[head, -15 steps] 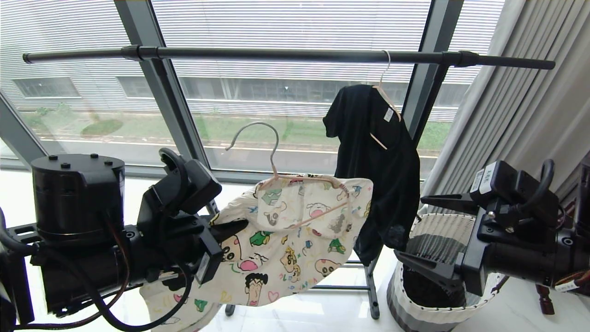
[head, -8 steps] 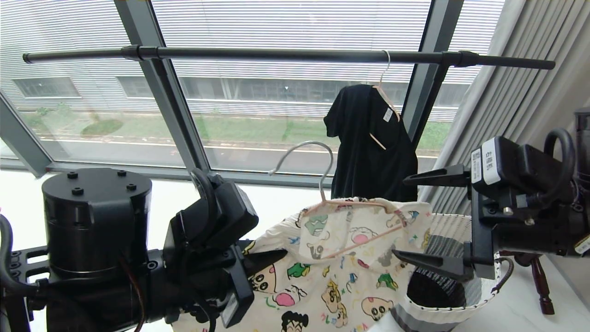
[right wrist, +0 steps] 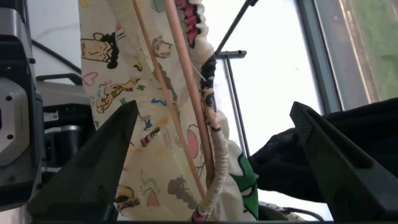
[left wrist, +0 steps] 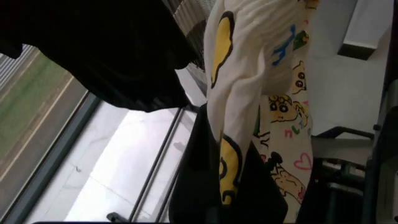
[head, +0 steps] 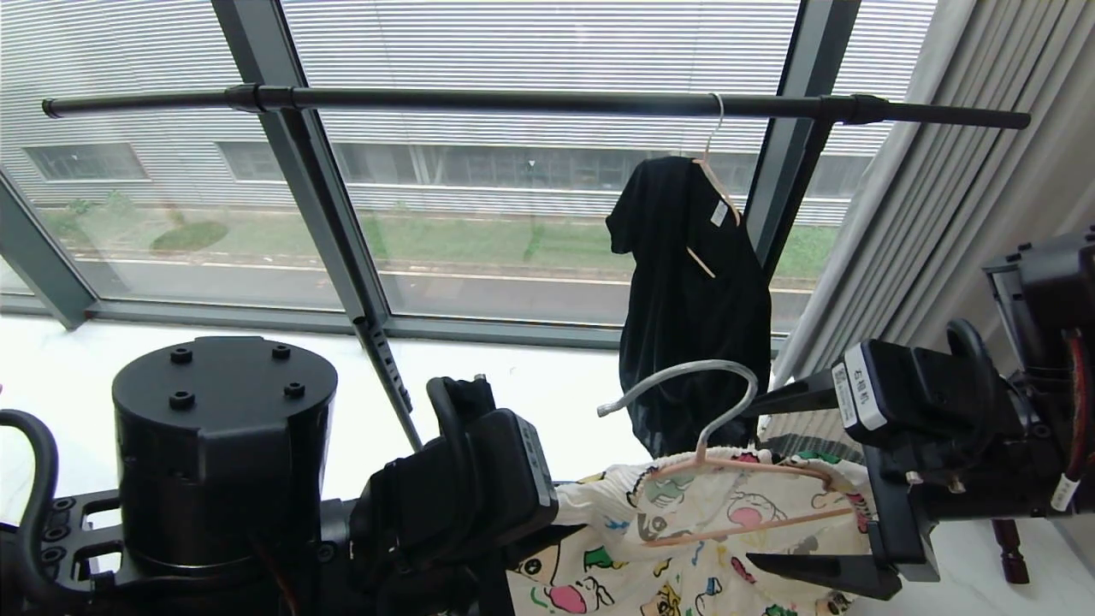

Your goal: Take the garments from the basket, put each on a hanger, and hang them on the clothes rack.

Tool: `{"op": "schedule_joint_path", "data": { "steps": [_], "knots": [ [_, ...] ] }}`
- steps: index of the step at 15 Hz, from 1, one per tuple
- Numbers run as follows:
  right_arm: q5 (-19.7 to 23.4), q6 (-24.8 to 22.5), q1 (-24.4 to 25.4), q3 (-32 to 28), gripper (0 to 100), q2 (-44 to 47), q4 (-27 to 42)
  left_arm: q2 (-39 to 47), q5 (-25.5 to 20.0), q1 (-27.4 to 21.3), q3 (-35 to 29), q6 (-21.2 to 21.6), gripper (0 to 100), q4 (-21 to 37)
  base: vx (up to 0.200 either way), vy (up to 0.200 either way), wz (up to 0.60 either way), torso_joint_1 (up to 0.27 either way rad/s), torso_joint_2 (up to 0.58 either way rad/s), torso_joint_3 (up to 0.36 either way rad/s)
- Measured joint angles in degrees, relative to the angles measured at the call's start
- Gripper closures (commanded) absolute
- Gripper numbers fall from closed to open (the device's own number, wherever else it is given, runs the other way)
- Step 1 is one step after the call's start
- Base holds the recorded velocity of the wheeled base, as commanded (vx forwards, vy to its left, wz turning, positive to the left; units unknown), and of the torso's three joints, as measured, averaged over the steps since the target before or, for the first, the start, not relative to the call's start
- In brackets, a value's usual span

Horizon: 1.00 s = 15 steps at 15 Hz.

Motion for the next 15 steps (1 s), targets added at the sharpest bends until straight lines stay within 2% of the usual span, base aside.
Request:
{"op": "schedule_joint_path", "data": {
  "steps": [2,3,14,15],
  "knots": [
    [0.00,0.04,0.00,0.02,0,-0.02,1.60,0.39,0.30,-0.63,-0.85,0.00,100,-0.04,0.000,0.000,0.00,0.000,0.00,0.000],
    [0.00,0.04,0.00,0.11,100,0.02,1.71,0.52,0.73,-0.85,-1.19,-0.02,100,-0.04,0.000,0.000,0.00,0.000,0.00,0.000],
    [-0.57,0.06,-0.09,0.37,100,-0.22,1.38,0.80,0.85,-1.21,-1.52,-0.04,100,-0.04,0.000,0.000,0.00,0.000,0.00,0.000],
    [-0.60,0.06,-0.09,0.37,100,-0.24,1.35,0.83,0.85,-1.18,-1.52,-0.04,0,-0.02,0.000,0.000,0.00,0.000,0.00,0.000]
  ]
}}
